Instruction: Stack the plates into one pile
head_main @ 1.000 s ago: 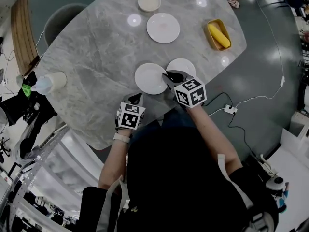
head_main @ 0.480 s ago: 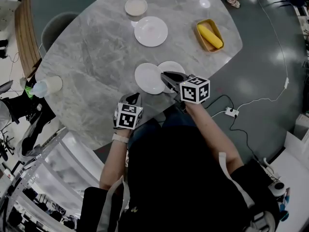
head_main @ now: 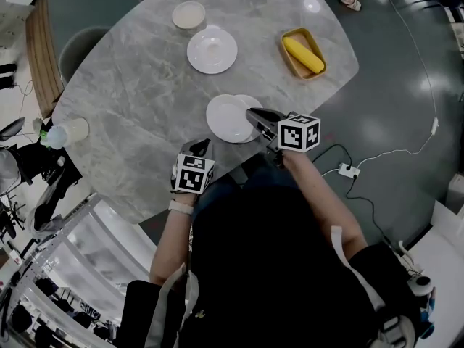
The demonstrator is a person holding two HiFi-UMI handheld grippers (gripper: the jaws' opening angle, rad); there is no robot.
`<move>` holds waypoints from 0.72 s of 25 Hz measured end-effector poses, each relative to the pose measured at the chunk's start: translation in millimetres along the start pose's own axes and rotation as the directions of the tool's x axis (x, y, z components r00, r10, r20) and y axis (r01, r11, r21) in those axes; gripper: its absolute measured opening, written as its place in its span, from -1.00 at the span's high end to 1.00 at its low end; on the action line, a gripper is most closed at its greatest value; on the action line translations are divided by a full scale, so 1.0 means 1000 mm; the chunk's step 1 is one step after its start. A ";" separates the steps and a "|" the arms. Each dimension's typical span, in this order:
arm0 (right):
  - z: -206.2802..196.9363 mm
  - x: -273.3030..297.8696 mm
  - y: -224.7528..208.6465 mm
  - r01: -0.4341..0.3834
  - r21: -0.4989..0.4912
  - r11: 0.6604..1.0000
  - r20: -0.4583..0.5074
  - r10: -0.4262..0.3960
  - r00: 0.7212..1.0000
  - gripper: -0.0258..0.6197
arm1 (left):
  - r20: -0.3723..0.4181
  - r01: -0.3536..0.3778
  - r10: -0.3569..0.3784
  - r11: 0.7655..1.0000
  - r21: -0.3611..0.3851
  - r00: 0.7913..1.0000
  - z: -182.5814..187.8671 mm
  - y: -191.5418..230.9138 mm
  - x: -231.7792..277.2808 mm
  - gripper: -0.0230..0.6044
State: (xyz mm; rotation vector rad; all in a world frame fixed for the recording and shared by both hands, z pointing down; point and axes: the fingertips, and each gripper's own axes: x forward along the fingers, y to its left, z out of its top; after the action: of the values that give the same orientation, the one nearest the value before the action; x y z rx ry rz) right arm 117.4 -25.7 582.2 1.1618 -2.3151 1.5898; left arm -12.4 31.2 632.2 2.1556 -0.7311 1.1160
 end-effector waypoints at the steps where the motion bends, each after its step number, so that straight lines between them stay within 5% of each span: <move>1: 0.000 -0.003 -0.004 -0.004 0.006 1.000 0.001 0.004 1.000 0.83 | -0.001 -0.003 0.003 1.000 0.000 1.000 0.002 -0.003 0.002 0.90; 18: -0.007 -0.027 -0.050 0.059 -0.115 0.992 -0.077 -0.069 0.995 0.83 | -0.001 -0.052 0.052 0.998 -0.031 0.999 0.012 -0.037 0.014 0.90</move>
State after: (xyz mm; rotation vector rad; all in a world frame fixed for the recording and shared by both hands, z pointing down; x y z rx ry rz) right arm 166.0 -13.7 610.4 1.1130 -2.2604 1.4369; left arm 26.4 44.7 629.1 2.1213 -0.8030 1.1242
